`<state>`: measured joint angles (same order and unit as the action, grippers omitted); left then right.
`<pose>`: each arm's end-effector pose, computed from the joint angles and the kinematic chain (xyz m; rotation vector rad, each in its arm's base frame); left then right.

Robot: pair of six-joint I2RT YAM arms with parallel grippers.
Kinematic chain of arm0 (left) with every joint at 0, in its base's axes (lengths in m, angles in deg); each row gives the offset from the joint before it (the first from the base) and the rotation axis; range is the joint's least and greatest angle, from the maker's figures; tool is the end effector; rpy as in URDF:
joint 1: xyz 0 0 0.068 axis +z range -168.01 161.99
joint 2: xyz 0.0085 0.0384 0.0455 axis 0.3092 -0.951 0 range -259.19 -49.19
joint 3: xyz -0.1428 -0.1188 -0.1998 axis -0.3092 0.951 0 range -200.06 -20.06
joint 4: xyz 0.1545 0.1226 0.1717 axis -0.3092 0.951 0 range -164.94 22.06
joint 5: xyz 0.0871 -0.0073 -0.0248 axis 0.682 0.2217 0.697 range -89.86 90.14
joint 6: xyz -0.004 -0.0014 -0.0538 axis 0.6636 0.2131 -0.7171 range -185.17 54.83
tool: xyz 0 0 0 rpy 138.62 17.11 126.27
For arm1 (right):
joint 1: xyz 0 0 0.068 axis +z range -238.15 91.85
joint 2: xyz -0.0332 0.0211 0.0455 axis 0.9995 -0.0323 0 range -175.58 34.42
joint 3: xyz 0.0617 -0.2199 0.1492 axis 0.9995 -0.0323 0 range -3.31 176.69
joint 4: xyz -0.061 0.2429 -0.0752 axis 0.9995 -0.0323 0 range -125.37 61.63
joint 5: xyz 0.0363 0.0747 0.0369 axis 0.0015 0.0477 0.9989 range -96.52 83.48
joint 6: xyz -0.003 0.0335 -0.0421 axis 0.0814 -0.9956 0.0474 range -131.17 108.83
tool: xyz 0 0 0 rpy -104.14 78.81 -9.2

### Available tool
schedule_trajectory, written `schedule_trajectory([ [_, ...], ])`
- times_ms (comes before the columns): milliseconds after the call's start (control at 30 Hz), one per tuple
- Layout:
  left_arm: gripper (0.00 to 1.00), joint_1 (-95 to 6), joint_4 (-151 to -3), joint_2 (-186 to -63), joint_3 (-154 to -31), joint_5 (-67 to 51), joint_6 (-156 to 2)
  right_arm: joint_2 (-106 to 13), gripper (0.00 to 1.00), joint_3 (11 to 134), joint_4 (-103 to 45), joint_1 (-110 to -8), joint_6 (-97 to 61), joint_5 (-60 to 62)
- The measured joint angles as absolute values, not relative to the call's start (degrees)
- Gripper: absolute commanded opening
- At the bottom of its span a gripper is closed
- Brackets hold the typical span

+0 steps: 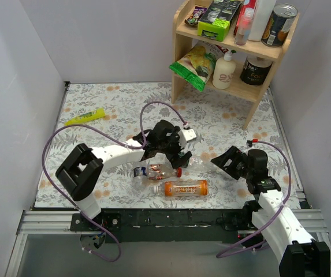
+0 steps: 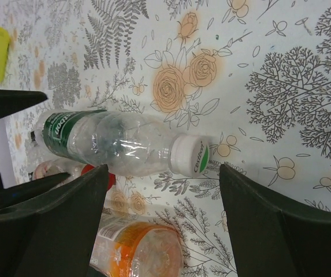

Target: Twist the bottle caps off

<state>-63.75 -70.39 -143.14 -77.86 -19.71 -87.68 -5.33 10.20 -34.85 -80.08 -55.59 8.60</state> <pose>0.2376 -0.2611 0.2107 0.6819 2.3456 -0.9795 0.1517 0.0310 0.1693 0.5412 2.1658 0.8029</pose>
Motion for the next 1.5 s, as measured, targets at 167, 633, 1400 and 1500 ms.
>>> schedule_trajectory([
  [167, 0.98, -66.52, -67.15, -149.17, -82.54, -19.78, -83.57, -1.92, 0.85, 10.23, -35.46, -80.08, -55.81, 8.4],
  [633, 0.49, -69.41, -65.75, -156.84, -85.9, -14.53, -81.84, -0.87, 0.82, 13.07, -38.85, -80.08, -54.11, 8.34],
  [1400, 0.5, -69.49, -77.27, -128.41, -74.17, -4.98, -108.46, -13.57, 0.79, 39.49, -27.24, -74.55, -57.85, 7.35],
  [1500, 0.51, -69.49, -76.7, -128.47, -74.17, -4.98, -109.45, -15.56, 0.79, 43.27, -24.47, -71.18, -57.95, 5.76],
])
